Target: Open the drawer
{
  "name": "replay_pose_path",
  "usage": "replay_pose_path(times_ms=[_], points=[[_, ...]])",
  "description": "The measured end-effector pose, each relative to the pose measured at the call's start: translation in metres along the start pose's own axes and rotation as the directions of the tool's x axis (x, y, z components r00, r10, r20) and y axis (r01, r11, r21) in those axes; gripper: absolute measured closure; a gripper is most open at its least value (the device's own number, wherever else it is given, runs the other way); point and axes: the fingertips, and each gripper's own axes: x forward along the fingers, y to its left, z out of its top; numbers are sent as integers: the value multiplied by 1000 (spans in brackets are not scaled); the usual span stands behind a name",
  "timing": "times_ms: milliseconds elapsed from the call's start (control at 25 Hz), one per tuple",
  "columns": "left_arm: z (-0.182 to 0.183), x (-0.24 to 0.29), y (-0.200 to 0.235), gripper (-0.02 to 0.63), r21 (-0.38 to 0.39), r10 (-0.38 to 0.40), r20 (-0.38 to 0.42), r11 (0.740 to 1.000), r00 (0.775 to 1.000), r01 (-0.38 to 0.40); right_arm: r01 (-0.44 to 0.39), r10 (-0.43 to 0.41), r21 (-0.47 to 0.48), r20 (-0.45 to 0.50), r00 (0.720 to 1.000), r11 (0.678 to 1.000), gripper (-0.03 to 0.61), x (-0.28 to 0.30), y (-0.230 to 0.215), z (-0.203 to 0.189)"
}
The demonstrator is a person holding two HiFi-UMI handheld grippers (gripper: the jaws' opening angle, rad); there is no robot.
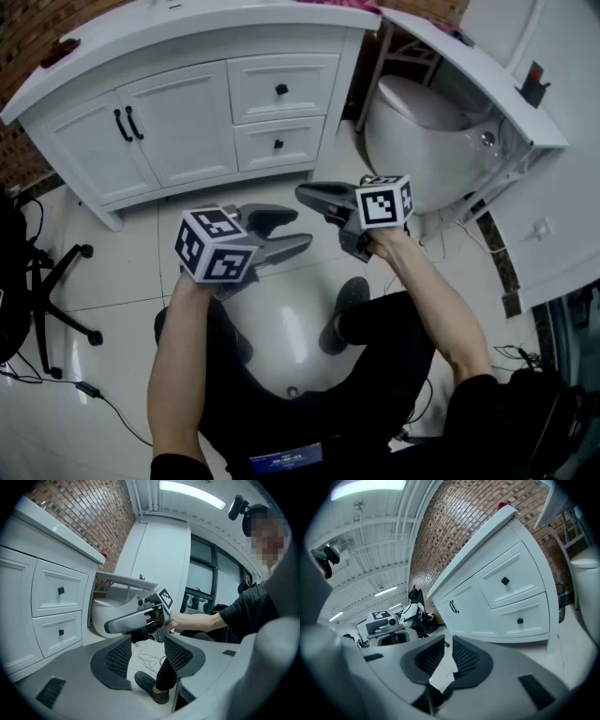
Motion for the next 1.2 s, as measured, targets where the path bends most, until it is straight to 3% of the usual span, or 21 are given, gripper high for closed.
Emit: replay_pose_path(times_ms=[680,1200], points=[[9,-5,32,399,-15,39,11,999,999,-39,-16,16,11,-28,999,1000,492,26,-31,12],[10,9,54,399,-20,5,-13,1000,1000,-5,20,-20,27,-17,1000,999,474,23,-54,17]])
